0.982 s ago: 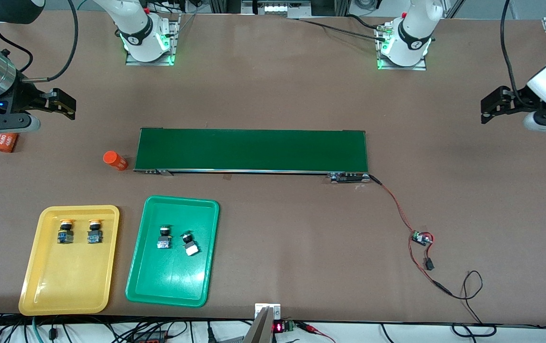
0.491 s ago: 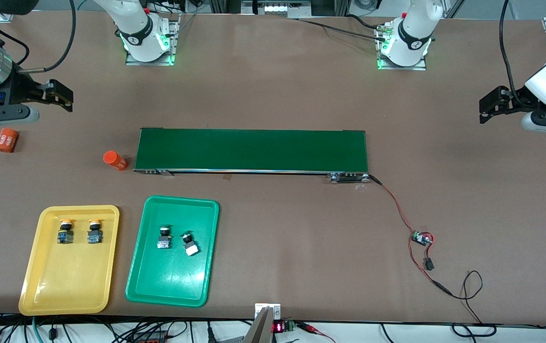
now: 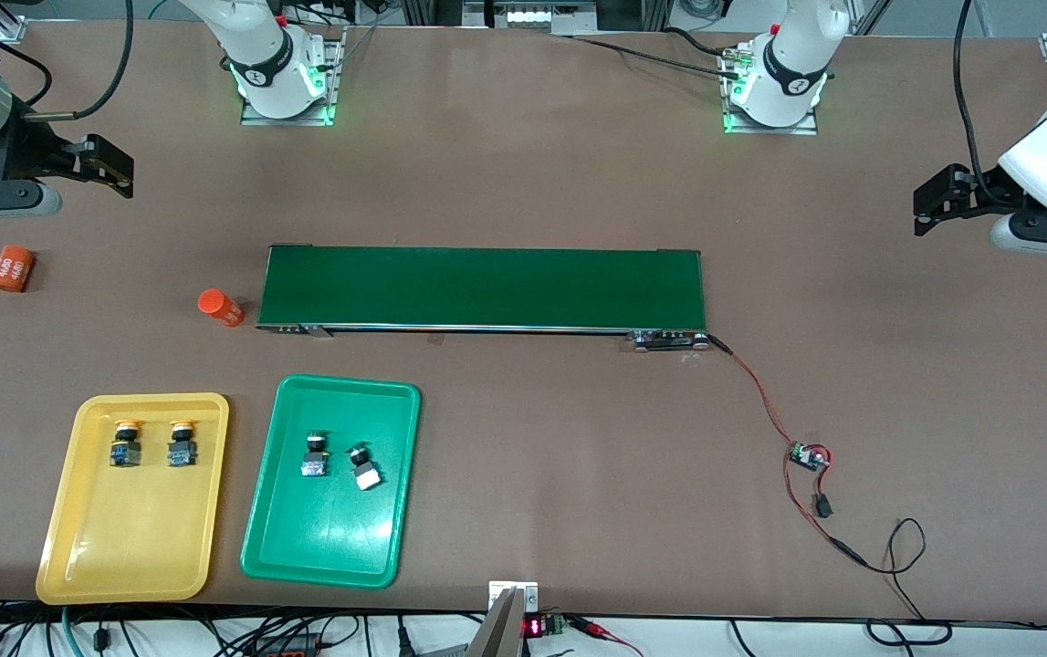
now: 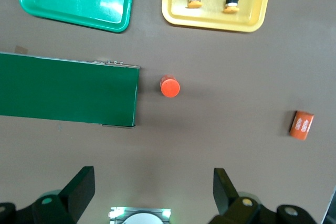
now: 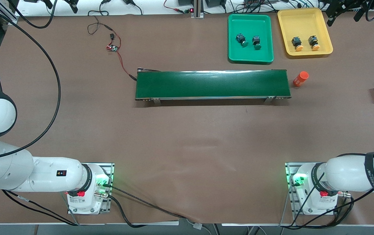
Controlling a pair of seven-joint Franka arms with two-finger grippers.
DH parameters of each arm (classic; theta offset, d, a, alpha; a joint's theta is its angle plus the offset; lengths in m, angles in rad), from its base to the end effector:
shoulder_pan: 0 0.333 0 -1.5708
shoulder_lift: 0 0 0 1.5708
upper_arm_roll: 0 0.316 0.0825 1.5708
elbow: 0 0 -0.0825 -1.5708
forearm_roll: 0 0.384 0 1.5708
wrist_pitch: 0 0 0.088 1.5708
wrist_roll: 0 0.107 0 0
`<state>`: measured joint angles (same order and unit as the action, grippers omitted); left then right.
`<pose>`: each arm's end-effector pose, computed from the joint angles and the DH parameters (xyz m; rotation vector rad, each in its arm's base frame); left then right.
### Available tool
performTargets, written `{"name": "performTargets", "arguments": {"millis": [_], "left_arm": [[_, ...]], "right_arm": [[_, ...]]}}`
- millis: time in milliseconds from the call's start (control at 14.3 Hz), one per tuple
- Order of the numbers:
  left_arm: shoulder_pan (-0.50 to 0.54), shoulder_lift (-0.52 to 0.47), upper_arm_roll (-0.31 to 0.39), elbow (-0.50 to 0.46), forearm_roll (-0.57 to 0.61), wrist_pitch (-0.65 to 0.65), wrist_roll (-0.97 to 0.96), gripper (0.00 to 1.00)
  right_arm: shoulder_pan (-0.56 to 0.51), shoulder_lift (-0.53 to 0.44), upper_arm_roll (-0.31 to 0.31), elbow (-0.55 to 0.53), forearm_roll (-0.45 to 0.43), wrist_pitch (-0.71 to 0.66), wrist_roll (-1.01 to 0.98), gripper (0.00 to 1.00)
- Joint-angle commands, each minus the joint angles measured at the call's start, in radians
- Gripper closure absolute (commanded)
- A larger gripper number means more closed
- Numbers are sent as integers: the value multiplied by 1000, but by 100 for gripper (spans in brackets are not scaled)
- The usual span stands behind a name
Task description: Sort buttons by color to trays
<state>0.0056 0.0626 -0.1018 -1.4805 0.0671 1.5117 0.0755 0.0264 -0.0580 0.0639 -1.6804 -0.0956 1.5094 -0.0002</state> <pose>0.5665 -0.0451 0.6270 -3.0693 0.2595 0.0469 0.5260 0.0378 0.6001 3.0298 0.1360 -0.1648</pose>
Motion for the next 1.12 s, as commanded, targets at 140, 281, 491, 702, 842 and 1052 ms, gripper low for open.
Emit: {"name": "performTargets", "arguments": {"millis": [140, 281, 491, 702, 842, 1052], "left_arm": [[-4, 0, -13, 19, -4, -28, -11, 0], [-4, 0, -22, 19, -4, -28, -11, 0], [2, -1, -26, 19, -6, -41, -11, 0], [7, 0, -24, 19, -6, -41, -10, 0], [5, 0, -24, 19, -4, -41, -10, 0], [-1, 0, -27, 19, -4, -39, -11, 0]], "right_arm": [[-16, -16, 4, -12, 20, -11, 12, 0], [-17, -16, 4, -13, 22, -11, 12, 0], [-13, -16, -19, -15, 30, -5, 12, 0], [-11, -13, -19, -12, 30, 0, 12, 0], [-8, -13, -23, -12, 30, 2, 12, 0], [-6, -11, -21, -12, 31, 3, 17, 0]]}}
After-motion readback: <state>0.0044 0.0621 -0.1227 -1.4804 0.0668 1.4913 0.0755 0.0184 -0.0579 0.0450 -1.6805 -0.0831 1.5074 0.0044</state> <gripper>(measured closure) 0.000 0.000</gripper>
